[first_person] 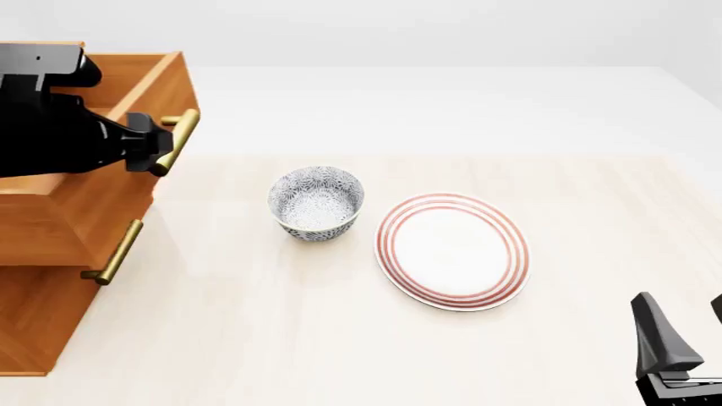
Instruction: Open the top drawer of the cabinet.
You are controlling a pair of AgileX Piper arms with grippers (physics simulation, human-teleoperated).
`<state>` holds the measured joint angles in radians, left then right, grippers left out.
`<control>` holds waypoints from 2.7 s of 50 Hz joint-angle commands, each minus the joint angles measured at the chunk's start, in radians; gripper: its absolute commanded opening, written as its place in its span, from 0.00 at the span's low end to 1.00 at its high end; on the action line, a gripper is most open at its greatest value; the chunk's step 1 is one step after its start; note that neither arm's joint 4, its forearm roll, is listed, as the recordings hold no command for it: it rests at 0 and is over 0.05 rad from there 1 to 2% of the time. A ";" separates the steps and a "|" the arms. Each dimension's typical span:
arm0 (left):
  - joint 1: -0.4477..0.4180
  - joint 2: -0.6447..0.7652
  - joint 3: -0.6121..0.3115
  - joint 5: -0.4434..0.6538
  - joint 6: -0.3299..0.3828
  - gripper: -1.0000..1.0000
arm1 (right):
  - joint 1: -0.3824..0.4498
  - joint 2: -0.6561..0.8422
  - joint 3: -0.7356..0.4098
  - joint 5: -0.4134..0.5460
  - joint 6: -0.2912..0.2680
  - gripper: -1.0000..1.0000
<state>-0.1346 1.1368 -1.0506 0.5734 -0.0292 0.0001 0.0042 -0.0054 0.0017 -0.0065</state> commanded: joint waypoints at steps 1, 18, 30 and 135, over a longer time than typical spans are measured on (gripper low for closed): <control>-0.050 0.058 0.020 -0.009 0.029 1.00 | 0.000 0.000 0.000 0.000 0.000 1.00; -0.100 0.081 0.016 -0.004 0.033 1.00 | 0.000 0.000 0.000 0.000 0.000 1.00; -0.153 0.104 0.003 -0.001 0.025 1.00 | 0.000 0.000 0.000 0.000 0.000 1.00; -0.132 -0.151 -0.113 0.242 0.146 1.00 | 0.000 0.000 0.000 0.000 0.000 1.00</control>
<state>-0.2717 1.0253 -1.1583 0.7942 0.1062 0.0001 0.0042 -0.0054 0.0016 -0.0065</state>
